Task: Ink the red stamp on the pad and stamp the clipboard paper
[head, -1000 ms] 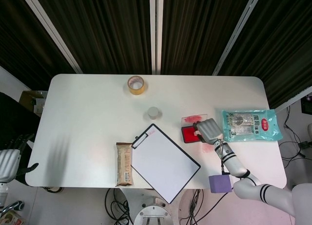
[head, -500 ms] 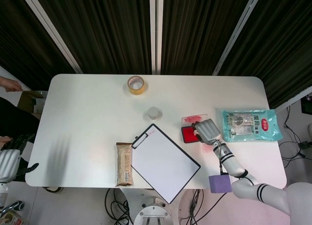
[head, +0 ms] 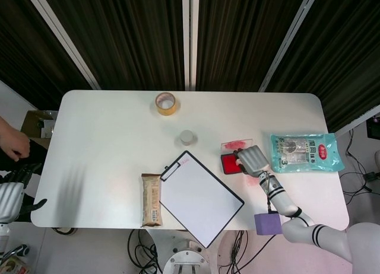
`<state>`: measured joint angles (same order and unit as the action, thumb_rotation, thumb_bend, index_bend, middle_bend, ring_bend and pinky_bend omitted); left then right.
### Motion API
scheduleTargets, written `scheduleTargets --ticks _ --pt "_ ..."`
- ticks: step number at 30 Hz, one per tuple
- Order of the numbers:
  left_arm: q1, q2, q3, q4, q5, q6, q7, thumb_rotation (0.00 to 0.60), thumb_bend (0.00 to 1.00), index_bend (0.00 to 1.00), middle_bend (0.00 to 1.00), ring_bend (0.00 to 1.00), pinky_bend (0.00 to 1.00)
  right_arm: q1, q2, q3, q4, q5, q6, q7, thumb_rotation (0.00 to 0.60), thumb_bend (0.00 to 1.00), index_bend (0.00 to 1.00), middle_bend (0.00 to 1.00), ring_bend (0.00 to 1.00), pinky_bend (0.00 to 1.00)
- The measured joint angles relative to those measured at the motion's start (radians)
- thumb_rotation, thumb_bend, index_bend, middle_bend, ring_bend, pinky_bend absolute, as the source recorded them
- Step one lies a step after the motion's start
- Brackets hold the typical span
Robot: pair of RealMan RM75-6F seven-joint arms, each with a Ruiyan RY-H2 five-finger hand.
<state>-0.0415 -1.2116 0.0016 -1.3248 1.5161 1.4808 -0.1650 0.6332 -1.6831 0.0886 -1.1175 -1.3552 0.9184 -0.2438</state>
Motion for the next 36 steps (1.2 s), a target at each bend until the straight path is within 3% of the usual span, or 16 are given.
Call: scheduleTargets --ticks 5,16,20,26,36 --pt "0.0 0.003 -0.001 -0.004 0.001 0.002 0.0 0.6 0.0 0.14 0.16 0.13 0.25 -0.002 0.031 0.011 -0.053 -0.005 0.021 0.017 0.6 0.48 1.0 0.92 0.93 1.0" --pt "0.002 0.002 0.002 -0.005 0.007 0.006 -0.005 0.6 0.0 0.14 0.16 0.13 0.25 -0.008 0.162 0.039 -0.303 -0.028 0.087 0.008 0.6 0.48 1.0 0.93 0.93 1.0" --pt "0.002 0.005 0.002 -0.007 0.008 0.009 -0.004 0.6 0.0 0.14 0.16 0.13 0.25 0.022 0.174 0.042 -0.345 -0.061 0.076 0.001 0.6 0.48 1.0 0.93 0.93 1.0" --pt "0.006 0.009 0.002 -0.008 0.005 0.011 -0.006 0.6 0.0 0.14 0.16 0.13 0.25 0.118 0.147 0.038 -0.284 -0.142 0.0 0.065 0.6 0.47 1.0 0.93 0.93 1.0" --pt "-0.004 0.008 -0.002 0.0 0.005 -0.002 -0.025 0.6 0.0 0.14 0.16 0.13 0.25 0.242 0.031 -0.01 -0.044 -0.299 -0.048 0.275 0.6 0.44 1.0 0.93 0.93 1.0"
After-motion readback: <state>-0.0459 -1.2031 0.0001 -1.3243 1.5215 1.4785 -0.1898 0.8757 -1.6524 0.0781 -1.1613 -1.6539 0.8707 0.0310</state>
